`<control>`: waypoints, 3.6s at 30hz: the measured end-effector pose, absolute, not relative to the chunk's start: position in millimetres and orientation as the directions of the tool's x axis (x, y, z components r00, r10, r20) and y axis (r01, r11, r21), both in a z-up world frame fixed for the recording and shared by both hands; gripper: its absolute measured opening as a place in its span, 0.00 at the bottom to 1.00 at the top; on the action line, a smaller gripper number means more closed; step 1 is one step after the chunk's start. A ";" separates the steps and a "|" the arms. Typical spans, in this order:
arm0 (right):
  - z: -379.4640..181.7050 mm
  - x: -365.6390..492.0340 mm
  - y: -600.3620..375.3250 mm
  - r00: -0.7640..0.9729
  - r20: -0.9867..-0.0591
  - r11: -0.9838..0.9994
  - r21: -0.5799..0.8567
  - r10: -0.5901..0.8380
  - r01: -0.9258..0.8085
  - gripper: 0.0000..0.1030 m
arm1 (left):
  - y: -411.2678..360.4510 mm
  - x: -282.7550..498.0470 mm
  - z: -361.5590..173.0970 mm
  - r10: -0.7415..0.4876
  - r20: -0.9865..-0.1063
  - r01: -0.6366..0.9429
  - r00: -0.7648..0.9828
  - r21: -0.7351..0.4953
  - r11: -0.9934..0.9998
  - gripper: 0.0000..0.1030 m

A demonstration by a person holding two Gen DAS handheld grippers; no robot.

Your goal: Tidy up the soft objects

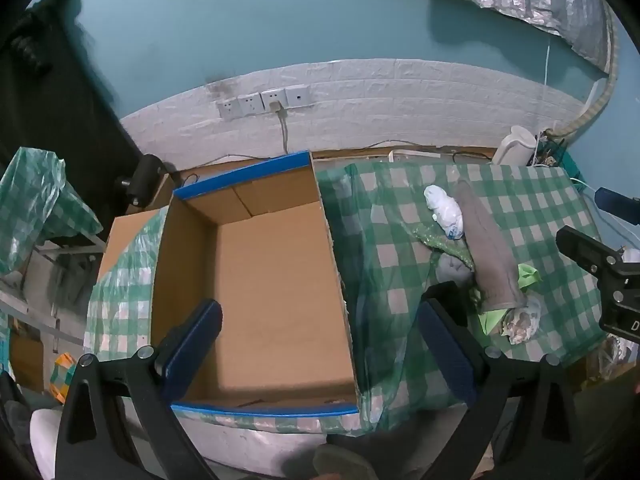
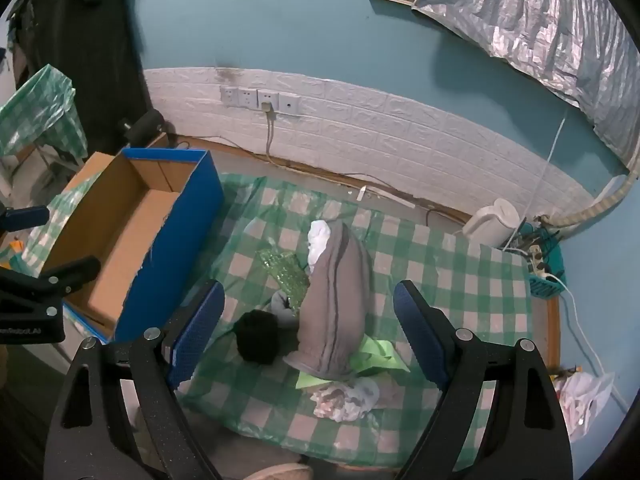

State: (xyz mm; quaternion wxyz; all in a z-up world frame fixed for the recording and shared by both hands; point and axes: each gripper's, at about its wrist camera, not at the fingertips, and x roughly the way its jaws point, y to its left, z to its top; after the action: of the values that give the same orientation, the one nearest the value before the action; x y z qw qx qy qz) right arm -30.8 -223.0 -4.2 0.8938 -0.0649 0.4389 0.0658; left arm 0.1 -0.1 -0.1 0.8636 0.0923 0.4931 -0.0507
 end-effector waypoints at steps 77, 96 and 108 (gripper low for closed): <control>-14.9 -26.4 -221.3 0.578 -0.814 0.982 -0.061 0.056 -0.180 0.83 | -6.4 -8.4 -8.9 -0.038 -0.880 0.196 0.474 0.063 0.979 0.96; -18.4 -29.2 -226.6 0.575 -0.816 0.982 -0.057 0.058 -0.179 0.83 | -6.7 0.8 -11.5 -0.056 -0.901 0.215 0.430 0.041 0.976 0.96; -25.8 -30.5 -238.7 0.556 -0.830 0.985 -0.053 0.048 -0.164 0.83 | -13.4 6.3 -21.5 -0.053 -0.915 0.218 0.399 0.038 0.975 0.96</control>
State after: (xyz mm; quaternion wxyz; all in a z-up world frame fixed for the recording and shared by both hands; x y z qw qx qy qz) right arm -30.5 -238.7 -25.8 0.8798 -0.0622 0.4673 0.0603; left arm 6.3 -13.4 -21.5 0.8329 0.0761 0.5421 -0.0816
